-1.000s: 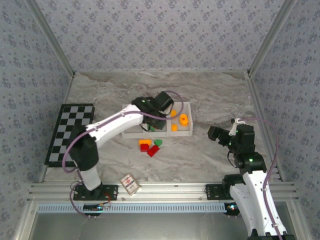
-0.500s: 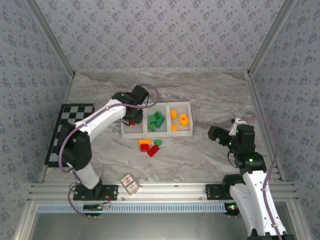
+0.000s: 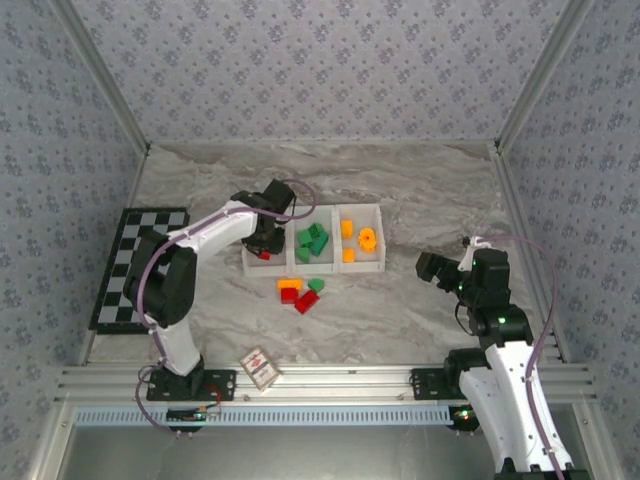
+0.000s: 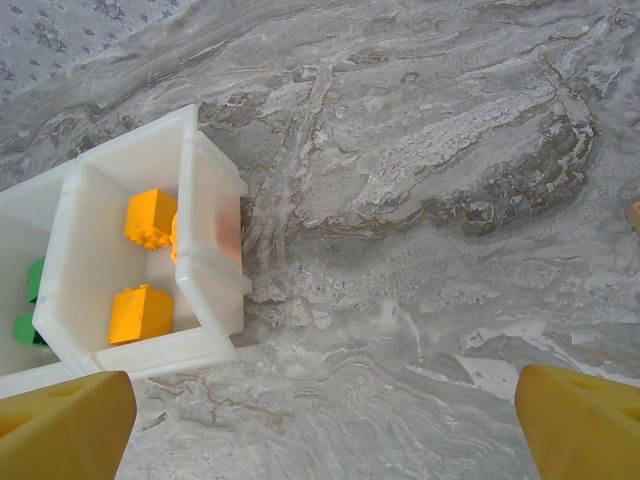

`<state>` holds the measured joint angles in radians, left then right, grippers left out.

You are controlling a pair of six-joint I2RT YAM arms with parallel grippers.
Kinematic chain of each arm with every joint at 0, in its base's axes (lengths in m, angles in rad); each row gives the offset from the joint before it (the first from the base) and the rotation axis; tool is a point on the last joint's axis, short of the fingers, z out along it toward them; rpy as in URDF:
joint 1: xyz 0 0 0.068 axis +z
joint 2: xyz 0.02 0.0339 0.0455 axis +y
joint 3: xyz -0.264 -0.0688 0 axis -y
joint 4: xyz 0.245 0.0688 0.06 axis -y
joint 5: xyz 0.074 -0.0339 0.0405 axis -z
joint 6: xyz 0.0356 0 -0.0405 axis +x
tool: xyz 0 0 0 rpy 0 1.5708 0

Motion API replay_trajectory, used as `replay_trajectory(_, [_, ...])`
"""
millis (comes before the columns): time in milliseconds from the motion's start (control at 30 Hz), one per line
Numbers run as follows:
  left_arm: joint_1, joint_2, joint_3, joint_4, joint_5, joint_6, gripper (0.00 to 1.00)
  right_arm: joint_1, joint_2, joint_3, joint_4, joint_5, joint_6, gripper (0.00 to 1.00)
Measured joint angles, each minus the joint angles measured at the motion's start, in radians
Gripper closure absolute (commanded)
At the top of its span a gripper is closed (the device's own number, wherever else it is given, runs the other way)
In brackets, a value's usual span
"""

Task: Sort the legos into containers by color
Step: Place the lego in the container, then pick up the lego from the middle-left of the table.

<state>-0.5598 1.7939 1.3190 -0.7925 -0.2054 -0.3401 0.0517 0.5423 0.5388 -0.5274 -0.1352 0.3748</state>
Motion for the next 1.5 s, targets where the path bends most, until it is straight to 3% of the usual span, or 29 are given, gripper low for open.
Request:
replay_trajectory(233, [0.000,0.000,-0.019,0.035,0.011,0.000,0.51,0.000,0.000,0.000,0.000,0.000,0.000,0.00])
replay_trajectory(533, [0.004,-0.011,-0.041,0.058,0.014,-0.006,0.46,0.000,0.000,0.000,0.000,0.000,0.000,0.00])
replay_trajectory(900, [-0.027,-0.206,-0.113,0.088,0.066,-0.010,0.30,0.000,0.000,0.000,0.000,0.000,0.002,0.00])
replay_trajectory(1233, [-0.190,-0.370,-0.198,0.087,0.111,-0.009,0.19,0.000,0.004,0.000,0.000,0.000,0.002,0.00])
replay_trajectory(1500, [-0.370,-0.347,-0.208,0.087,0.133,-0.011,0.19,0.000,0.008,0.000,0.000,0.000,0.002,0.00])
